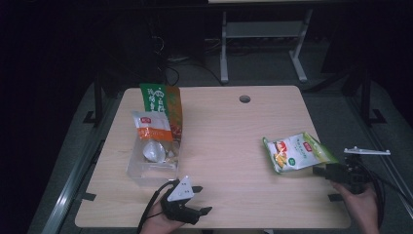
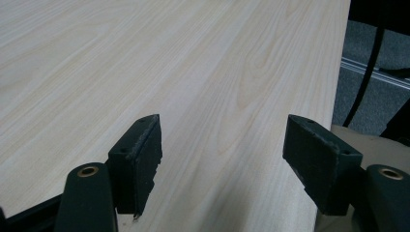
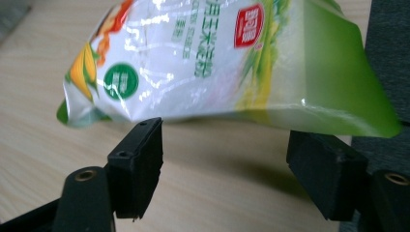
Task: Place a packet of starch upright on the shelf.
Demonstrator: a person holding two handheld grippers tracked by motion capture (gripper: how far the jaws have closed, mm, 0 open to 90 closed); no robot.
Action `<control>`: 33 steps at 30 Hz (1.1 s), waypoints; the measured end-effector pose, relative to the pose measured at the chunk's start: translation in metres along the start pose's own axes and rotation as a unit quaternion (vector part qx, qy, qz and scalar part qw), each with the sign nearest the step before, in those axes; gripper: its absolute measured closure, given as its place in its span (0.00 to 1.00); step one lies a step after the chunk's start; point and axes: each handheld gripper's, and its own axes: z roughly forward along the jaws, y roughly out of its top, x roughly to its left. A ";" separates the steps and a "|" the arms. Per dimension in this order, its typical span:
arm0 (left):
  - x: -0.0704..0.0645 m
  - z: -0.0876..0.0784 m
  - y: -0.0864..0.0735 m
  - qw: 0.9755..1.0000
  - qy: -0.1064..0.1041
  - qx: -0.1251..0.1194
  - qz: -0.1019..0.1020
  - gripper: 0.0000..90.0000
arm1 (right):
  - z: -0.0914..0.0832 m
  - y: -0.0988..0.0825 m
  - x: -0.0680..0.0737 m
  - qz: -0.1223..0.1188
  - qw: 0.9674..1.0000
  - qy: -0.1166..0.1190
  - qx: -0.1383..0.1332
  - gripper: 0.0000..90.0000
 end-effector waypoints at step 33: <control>0.000 0.000 0.002 1.000 0.004 -0.002 0.005 0.33 | 0.046 0.046 0.034 -0.053 0.998 0.032 0.002 0.98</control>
